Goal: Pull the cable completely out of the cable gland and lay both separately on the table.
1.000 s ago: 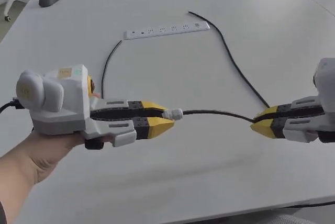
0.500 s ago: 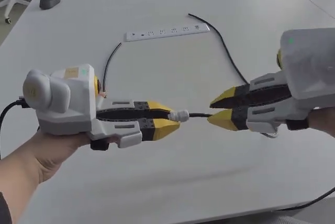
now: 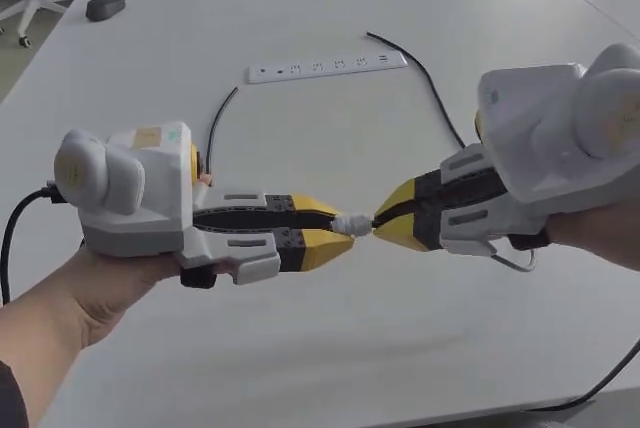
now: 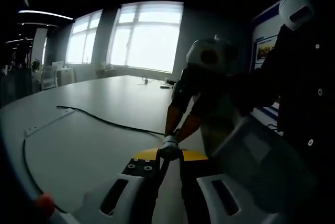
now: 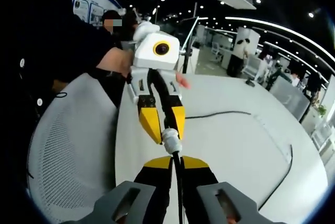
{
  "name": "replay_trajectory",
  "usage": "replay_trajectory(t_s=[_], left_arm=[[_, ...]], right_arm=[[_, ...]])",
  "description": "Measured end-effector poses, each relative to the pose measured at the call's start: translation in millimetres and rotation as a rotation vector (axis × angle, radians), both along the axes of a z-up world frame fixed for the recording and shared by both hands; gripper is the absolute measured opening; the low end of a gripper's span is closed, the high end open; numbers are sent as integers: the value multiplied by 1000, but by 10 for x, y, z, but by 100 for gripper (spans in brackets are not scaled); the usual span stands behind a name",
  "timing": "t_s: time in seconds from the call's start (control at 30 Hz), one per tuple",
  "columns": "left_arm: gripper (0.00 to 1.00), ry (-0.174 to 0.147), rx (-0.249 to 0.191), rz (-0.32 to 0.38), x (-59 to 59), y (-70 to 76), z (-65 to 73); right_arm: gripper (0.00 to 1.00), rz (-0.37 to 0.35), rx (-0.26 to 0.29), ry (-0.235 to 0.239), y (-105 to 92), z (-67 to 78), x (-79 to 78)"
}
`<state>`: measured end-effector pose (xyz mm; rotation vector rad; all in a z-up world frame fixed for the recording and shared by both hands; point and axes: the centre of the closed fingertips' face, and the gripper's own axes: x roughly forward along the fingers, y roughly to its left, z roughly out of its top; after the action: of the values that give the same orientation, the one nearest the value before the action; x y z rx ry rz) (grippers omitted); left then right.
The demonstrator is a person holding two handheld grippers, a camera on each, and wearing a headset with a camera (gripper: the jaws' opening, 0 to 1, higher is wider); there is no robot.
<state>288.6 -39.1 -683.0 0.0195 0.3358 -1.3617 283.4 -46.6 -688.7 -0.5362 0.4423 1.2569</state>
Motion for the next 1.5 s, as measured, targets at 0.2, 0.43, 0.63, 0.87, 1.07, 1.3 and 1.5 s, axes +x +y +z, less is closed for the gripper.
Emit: replay_trajectory(t_s=[0.2,0.43,0.63,0.87,1.07,1.3,1.5], left_arm=[[15,-6,-10,4,14,2,25],[15,-11,-13,16,49,30,12],[15,-6,-5,29,71,72,-6],[15,-2,-1,30,66,80,-40],[15,3,4,32,69,84,-65],[15,5,17,49,89,141,-89],[15,12,17,51,82,139,-91]], right_arm=[[0,-19,8,-18,-13,21,15],[0,-80,4,-13,-164,-1,76],[0,-161,2,7,-411,-64,128],[0,-244,0,34,-691,-165,140],[0,-313,-1,49,-904,-252,139],[0,-397,-18,73,-1200,-391,152],[0,-437,-25,106,-1326,-522,144]])
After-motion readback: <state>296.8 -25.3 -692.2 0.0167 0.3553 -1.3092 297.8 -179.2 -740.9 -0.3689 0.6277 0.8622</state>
